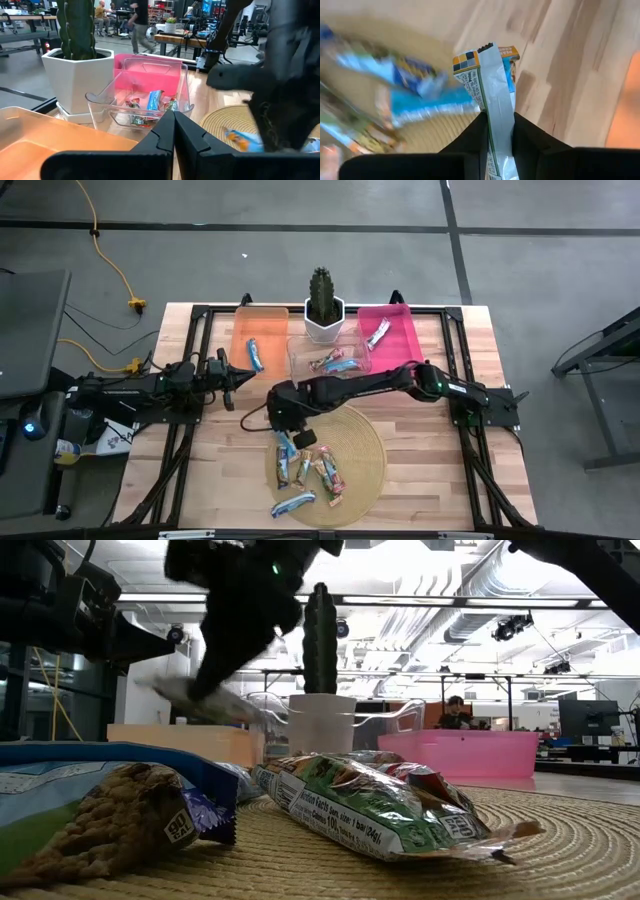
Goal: Pick and place Granola Bars by type
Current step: Put the yellow granola bar into the red bin
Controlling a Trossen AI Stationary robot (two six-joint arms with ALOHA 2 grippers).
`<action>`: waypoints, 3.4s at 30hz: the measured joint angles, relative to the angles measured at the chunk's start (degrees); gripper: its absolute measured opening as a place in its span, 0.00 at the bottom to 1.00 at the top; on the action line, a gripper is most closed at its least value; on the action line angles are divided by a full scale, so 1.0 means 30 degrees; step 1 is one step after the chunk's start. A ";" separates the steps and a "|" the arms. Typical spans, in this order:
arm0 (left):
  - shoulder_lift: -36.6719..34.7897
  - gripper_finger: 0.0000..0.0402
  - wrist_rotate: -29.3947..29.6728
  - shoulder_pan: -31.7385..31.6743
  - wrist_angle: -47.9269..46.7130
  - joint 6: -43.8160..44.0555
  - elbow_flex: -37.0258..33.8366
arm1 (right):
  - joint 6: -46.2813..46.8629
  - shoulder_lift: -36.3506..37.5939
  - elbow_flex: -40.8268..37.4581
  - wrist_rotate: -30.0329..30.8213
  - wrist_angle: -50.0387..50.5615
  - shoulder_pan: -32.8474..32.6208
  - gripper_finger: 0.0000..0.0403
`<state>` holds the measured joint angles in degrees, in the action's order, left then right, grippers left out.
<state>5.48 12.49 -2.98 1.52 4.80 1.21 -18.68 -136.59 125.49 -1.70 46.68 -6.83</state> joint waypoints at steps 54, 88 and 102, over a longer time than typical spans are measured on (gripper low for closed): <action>0.0003 0.00 0.0007 0.0000 -0.0007 -0.0003 0.0003 | 0.4491 0.8268 0.2399 -0.1408 -0.9305 0.0881 0.14; 0.0007 0.00 0.0000 0.0005 -0.0002 -0.0002 0.0007 | 1.7916 1.3107 -0.5290 1.5869 1.2403 0.8432 0.14; 0.0000 0.00 0.0000 0.0000 -0.0002 -0.0003 0.0001 | 1.7857 1.4187 -1.6510 0.8046 0.4319 1.1282 0.14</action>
<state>5.48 12.49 -2.98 1.51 4.79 1.22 34.89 -94.03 75.96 22.44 59.63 27.02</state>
